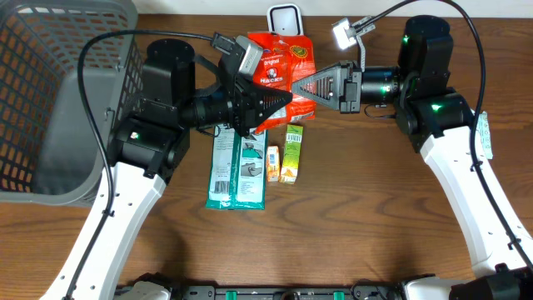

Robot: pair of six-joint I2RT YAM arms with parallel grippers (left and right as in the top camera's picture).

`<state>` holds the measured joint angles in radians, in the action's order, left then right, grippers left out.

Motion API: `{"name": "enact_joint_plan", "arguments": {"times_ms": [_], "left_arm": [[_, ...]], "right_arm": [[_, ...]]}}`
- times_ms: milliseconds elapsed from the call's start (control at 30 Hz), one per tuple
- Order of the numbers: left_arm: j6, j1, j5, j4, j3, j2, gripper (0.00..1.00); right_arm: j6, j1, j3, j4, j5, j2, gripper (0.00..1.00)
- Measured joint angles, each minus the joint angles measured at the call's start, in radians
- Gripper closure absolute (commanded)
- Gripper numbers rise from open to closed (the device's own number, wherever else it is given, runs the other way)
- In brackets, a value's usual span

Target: Scan the item barcode

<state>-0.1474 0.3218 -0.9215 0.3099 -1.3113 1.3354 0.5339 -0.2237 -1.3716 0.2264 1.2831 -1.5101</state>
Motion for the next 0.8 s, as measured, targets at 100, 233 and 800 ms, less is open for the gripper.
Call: {"name": "enact_joint_plan", "arguments": {"times_ms": [100, 233, 800], "left_arm": [[-0.002, 0.000, 0.000, 0.000, 0.000, 0.000, 0.87], [-0.001, 0.002, 0.001, -0.002, 0.000, 0.000, 0.89], [-0.013, 0.003, 0.135, 0.070, -0.029, 0.004, 0.93]], "right_arm": [[0.001, 0.000, 0.000, 0.000, -0.001, 0.000, 0.87], [-0.010, 0.000, 0.000, -0.002, 0.003, 0.000, 0.52], [-0.280, 0.299, -0.008, 0.554, -0.118, 0.000, 0.25]]}}
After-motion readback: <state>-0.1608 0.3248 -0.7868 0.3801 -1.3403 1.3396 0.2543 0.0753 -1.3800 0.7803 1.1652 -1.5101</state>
